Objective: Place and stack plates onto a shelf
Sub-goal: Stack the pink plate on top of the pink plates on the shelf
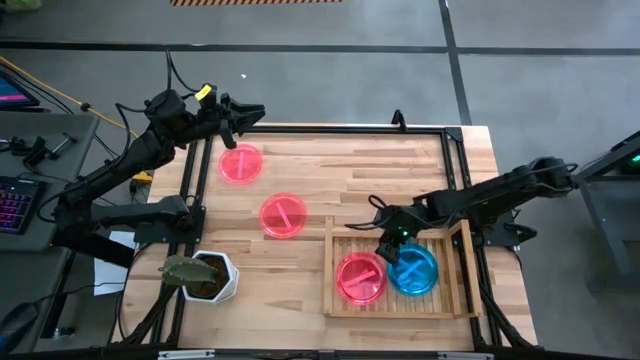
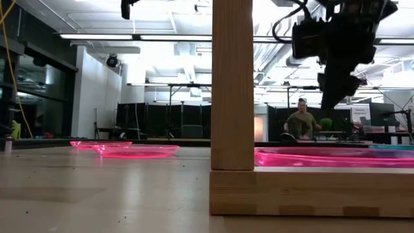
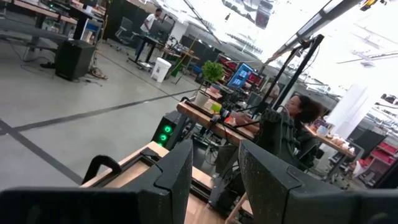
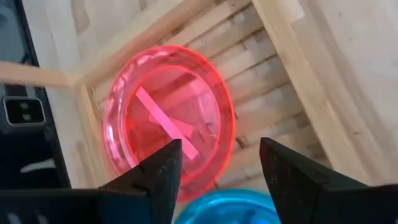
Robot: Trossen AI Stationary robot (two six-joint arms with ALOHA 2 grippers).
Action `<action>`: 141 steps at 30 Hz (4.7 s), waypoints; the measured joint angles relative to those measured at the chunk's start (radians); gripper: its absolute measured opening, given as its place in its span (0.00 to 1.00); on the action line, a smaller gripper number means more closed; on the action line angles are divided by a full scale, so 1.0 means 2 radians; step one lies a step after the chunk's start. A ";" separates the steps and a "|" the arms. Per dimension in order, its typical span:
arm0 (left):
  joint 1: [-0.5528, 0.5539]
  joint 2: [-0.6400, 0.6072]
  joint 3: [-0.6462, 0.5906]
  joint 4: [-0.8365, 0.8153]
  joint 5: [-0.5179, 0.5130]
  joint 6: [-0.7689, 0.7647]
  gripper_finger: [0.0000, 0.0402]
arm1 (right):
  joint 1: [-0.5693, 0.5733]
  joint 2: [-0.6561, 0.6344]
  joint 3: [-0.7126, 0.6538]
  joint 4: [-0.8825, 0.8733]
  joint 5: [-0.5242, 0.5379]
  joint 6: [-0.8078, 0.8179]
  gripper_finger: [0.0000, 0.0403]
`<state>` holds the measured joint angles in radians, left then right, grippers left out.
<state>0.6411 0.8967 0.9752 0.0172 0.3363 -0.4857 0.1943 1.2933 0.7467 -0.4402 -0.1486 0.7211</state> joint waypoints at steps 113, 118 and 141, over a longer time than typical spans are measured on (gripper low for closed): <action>-0.112 0.274 -0.210 -0.171 -0.021 -0.183 0.30 | -0.156 -0.240 -0.142 0.312 0.216 0.032 0.50; -0.127 0.274 -0.210 -0.171 -0.042 -0.186 0.30 | -0.156 -0.240 -0.142 0.312 0.217 0.032 0.50; -0.147 0.274 -0.211 -0.168 -0.069 -0.156 0.16 | -0.156 -0.240 -0.142 0.308 0.217 0.045 0.50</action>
<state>0.3477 1.4452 0.5531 -0.3193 0.1992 -0.7985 -0.1173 0.8124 0.4622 0.1758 0.2862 0.8113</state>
